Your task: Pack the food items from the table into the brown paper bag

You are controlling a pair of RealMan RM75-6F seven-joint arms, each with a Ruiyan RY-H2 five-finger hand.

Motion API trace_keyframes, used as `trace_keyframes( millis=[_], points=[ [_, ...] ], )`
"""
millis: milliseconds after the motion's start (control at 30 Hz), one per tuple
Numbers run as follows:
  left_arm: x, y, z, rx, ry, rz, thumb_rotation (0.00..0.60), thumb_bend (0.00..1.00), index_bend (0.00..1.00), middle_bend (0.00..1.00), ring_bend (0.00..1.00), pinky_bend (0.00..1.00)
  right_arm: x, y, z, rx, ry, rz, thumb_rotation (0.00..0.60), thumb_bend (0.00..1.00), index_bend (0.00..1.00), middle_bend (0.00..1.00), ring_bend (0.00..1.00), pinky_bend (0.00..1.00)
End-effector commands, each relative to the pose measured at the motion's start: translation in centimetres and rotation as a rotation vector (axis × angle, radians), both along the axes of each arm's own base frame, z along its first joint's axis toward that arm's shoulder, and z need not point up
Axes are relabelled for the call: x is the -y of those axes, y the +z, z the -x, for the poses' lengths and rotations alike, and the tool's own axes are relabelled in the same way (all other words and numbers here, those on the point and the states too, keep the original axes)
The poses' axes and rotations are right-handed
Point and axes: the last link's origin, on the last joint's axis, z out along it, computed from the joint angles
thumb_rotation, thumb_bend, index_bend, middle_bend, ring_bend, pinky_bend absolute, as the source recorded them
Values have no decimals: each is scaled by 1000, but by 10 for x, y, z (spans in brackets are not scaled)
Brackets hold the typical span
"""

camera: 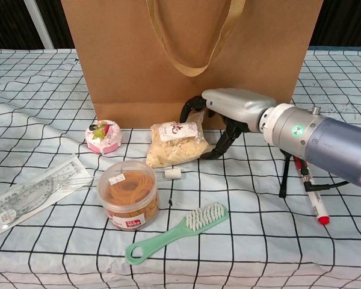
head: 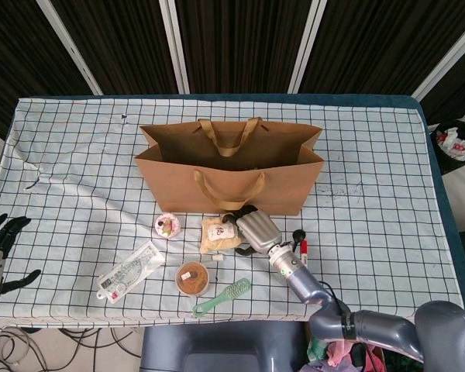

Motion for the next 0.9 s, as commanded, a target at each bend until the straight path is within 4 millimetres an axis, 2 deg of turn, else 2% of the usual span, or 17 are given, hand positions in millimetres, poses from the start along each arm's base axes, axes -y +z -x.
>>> trace_keyframes(
  millis=[33,533,667,767,900],
  points=[
    [0,-2,0,-4,-1,7,600,97,129,130,15,48,1,-4,-1,-11,2,-4,600,131,288,156,126,212],
    [-1,-3,-1,-5,0,7,600,97,129,127,15,48,1,-20,-5,-4,3,-13,600,134,287,207,164,211],
    [-1,-3,-1,-7,0,11,600,97,129,126,15,48,1,-23,-9,17,12,-3,600,190,293,291,271,217],
    [-1,-3,-1,-6,1,10,600,97,129,125,16,48,1,-26,-12,50,12,15,600,262,337,359,343,237],
    [-1,-2,-1,-4,1,7,600,97,129,125,15,48,1,-26,-14,85,24,43,600,338,386,407,388,260]
  ],
)
